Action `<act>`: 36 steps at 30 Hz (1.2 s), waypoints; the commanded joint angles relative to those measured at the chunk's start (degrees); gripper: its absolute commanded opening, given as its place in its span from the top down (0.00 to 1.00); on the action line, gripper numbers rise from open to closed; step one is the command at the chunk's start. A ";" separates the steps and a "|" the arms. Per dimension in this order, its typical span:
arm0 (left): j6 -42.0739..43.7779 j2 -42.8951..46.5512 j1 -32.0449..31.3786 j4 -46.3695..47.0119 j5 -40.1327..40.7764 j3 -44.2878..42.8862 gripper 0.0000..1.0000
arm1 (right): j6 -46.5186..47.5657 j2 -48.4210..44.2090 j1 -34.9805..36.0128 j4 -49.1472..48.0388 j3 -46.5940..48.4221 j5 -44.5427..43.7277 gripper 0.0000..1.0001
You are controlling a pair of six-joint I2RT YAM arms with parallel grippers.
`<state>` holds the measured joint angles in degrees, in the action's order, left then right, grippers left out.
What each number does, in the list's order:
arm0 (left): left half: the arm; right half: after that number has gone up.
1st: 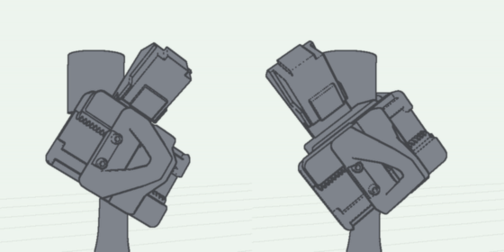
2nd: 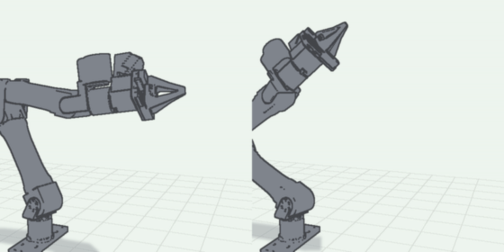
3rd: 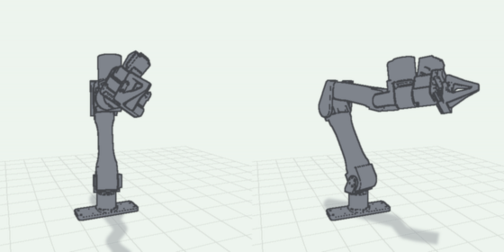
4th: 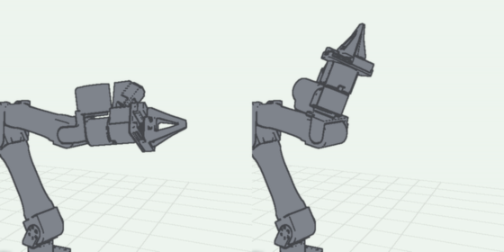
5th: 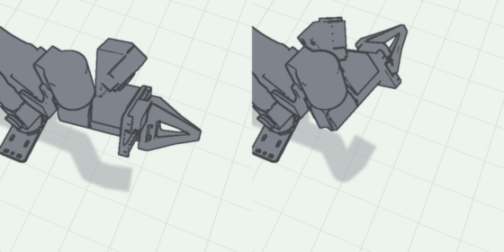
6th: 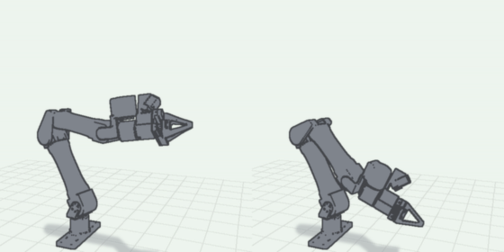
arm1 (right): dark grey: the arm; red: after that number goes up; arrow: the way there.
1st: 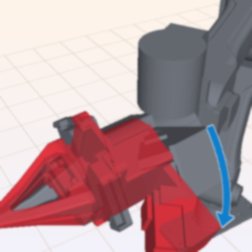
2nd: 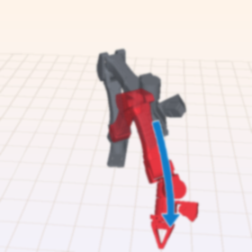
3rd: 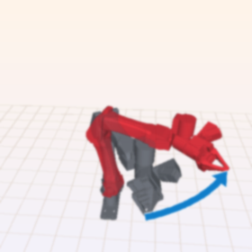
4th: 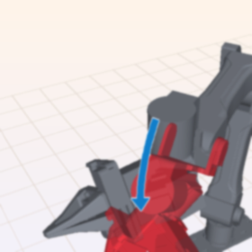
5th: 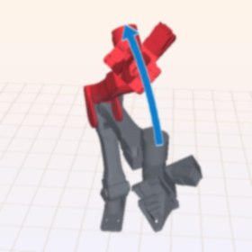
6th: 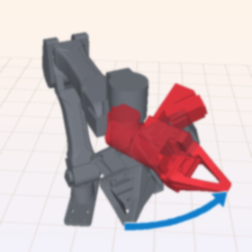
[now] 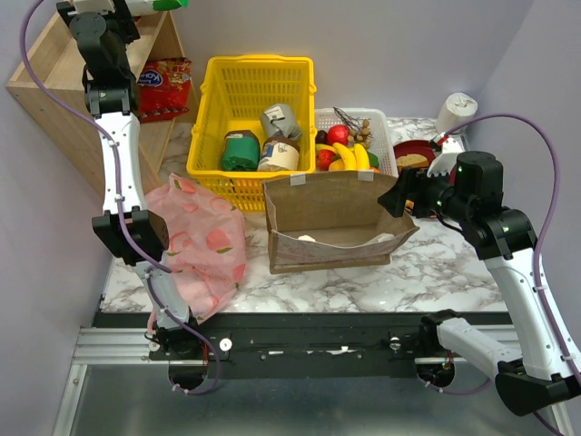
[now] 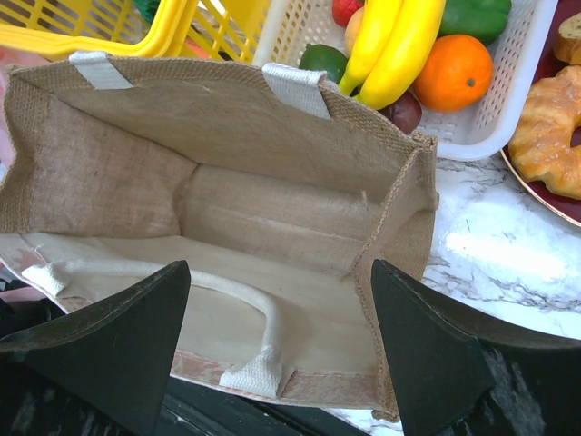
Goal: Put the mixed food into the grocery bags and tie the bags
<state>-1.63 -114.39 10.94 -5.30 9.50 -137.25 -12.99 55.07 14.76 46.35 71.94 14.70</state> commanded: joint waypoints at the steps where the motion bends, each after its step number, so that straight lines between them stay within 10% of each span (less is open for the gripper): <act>1: -0.83 5.84 0.57 10.05 -3.08 -3.81 1.00 | 0.69 -0.22 -0.26 -0.20 1.45 1.30 0.11; 36: -2.76 21.92 -13.48 12.15 -15.65 20.43 1.00 | 1.66 0.04 -0.26 -2.75 0.30 2.97 0.11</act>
<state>-5.58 -100.14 0.69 -3.90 -5.34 -120.62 -11.90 55.59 14.76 44.58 71.94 16.62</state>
